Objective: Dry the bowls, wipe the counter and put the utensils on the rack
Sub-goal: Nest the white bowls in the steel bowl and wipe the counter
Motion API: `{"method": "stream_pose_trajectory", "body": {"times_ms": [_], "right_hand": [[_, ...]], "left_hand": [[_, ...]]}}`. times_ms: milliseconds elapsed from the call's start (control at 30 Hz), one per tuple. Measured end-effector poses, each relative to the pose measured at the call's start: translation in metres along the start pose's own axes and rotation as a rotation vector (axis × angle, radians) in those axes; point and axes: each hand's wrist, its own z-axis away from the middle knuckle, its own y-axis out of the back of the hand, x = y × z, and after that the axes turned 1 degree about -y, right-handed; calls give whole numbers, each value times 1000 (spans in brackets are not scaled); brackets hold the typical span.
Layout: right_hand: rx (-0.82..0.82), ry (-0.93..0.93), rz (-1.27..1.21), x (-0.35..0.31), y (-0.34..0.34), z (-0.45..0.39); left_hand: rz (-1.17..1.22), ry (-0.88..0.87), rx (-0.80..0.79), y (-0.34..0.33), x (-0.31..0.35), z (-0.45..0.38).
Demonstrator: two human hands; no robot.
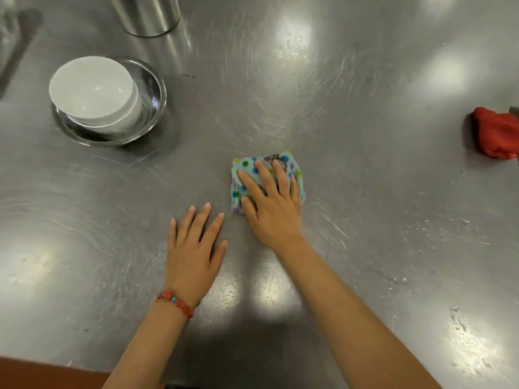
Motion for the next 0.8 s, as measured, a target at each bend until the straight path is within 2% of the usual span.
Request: {"method": "stream_pose_trajectory", "body": {"times_ms": [67,167,267,400,567,700,800], "right_hand": [[-57,1,-10,8,2,-45],[-117,-103,-33,11,2,-116],[-128,-111,-38,9,0,-129],[-41,-125,-24,8,0,-56],[-8,-242,-47,-2,8,34],[22,-343,-48,6,15,104],[58,-454,-55,37,28,138]], "left_hand": [[-15,-4,12,1,0,-1],[-11,1,0,1,0,-1],[11,1,-8,2,-1,-1],[26,-7,0,1,-2,-1],[67,4,-14,0,2,-1],[100,-149,2,-2,18,3],[120,-270,-24,-6,38,7]]}}
